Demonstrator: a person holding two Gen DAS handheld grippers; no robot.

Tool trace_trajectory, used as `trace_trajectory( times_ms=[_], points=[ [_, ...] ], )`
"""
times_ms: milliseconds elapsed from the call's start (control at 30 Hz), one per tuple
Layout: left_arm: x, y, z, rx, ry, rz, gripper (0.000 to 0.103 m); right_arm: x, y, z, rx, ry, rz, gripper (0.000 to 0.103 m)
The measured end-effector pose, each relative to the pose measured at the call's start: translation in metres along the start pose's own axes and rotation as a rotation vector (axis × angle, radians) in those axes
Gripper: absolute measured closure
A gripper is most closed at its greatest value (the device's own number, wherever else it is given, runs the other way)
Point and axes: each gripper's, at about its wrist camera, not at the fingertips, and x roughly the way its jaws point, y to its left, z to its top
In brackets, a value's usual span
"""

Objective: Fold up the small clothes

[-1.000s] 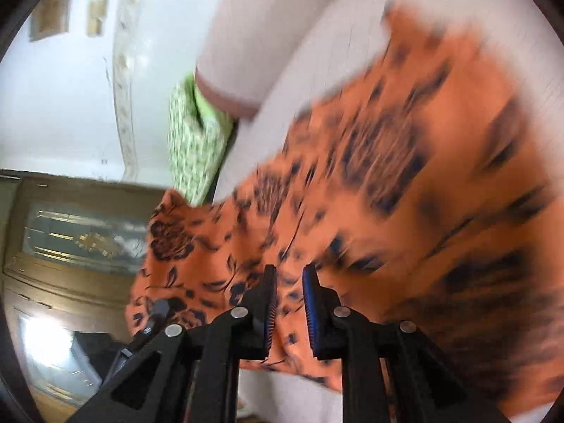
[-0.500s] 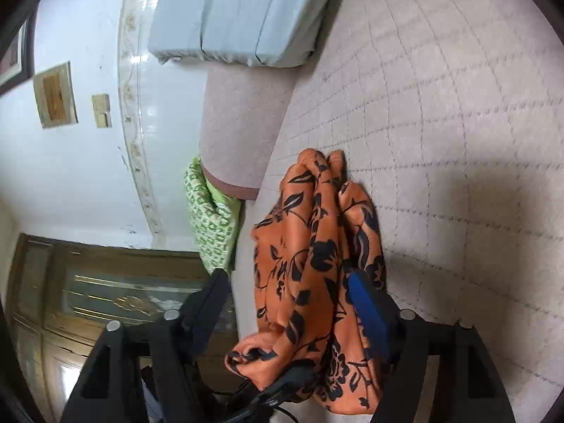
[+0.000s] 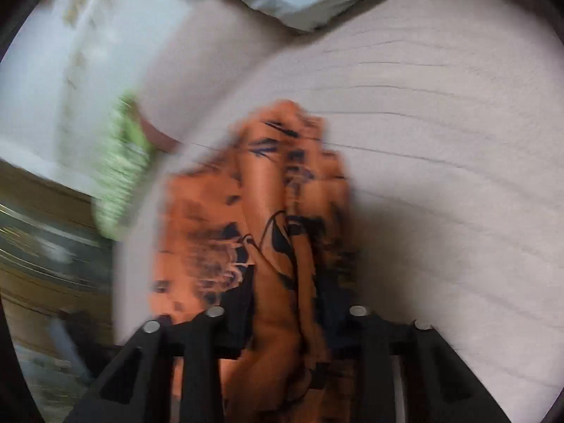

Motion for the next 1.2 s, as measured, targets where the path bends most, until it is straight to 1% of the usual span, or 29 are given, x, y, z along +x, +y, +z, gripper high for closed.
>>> trace_trajectory(
  times_ms=[33, 67, 133, 167, 233, 333, 367, 433, 500, 533, 567, 667, 733, 767, 800, 900, 967, 1000, 1067, 1200],
  points=[
    [-0.002, 0.001, 0.000, -0.014, -0.005, -0.003, 0.030, 0.001, -0.001, -0.003, -0.004, -0.001, -0.019, 0.070],
    [-0.004, 0.001, 0.002, -0.014, -0.007, -0.001, 0.030, 0.000, -0.001, -0.003, -0.006, -0.008, -0.019, 0.070],
    [-0.012, -0.001, 0.007, 0.021, -0.014, 0.013, 0.030, -0.007, 0.008, -0.002, -0.021, -0.039, -0.028, 0.070],
    [-0.017, -0.003, 0.007, 0.024, -0.025, 0.014, 0.030, -0.015, 0.014, -0.002, -0.026, -0.075, -0.046, 0.066],
    [-0.028, 0.001, 0.007, 0.011, -0.061, 0.007, 0.031, -0.033, 0.027, 0.000, -0.042, -0.161, -0.070, 0.066],
    [-0.032, -0.001, 0.009, -0.001, -0.071, -0.012, 0.031, -0.052, 0.051, 0.006, -0.105, -0.270, -0.016, 0.066],
    [-0.031, 0.000, 0.007, -0.002, -0.066, -0.011, 0.031, -0.053, 0.059, 0.010, -0.117, -0.269, 0.008, 0.066],
    [-0.025, -0.002, 0.004, 0.009, -0.046, -0.005, 0.031, -0.043, 0.076, 0.021, -0.136, -0.216, 0.045, 0.066],
    [-0.019, -0.008, -0.001, 0.021, -0.022, 0.007, 0.031, -0.020, 0.092, 0.034, -0.128, -0.164, 0.071, 0.066],
    [-0.019, -0.008, -0.003, 0.021, -0.018, 0.001, 0.031, -0.006, 0.097, 0.041, -0.117, -0.128, 0.082, 0.066],
    [-0.020, -0.008, -0.006, 0.023, -0.015, -0.009, 0.031, 0.005, 0.098, 0.046, -0.108, -0.111, 0.085, 0.066],
    [-0.020, -0.006, -0.009, 0.040, -0.011, -0.024, 0.031, 0.045, 0.094, 0.063, -0.050, -0.061, 0.059, 0.066],
    [-0.017, -0.002, -0.013, 0.049, 0.004, -0.043, 0.028, 0.072, 0.076, 0.072, -0.006, -0.044, 0.014, 0.067],
    [-0.016, 0.001, -0.015, 0.045, 0.013, -0.050, 0.027, 0.083, 0.067, 0.075, 0.020, -0.028, 0.027, 0.068],
    [-0.016, 0.005, -0.016, 0.040, 0.019, -0.063, 0.026, 0.087, 0.060, 0.075, 0.045, -0.032, 0.067, 0.068],
    [-0.020, 0.009, -0.016, 0.028, 0.026, -0.069, 0.024, 0.069, 0.063, 0.070, 0.049, -0.051, 0.100, 0.067],
    [-0.023, 0.008, -0.015, 0.021, 0.027, -0.066, 0.024, 0.043, 0.065, 0.056, 0.026, -0.086, 0.117, 0.067],
    [-0.026, 0.008, -0.016, 0.026, 0.022, -0.061, 0.024, 0.035, 0.066, 0.050, 0.020, -0.084, 0.120, 0.067],
    [-0.033, 0.006, -0.018, 0.042, 0.013, -0.046, 0.024, 0.018, 0.067, 0.034, 0.015, -0.053, 0.110, 0.067],
    [-0.044, 0.007, -0.025, 0.067, 0.003, -0.037, 0.024, -0.024, 0.063, -0.013, -0.035, -0.054, 0.129, 0.067]
  ],
)
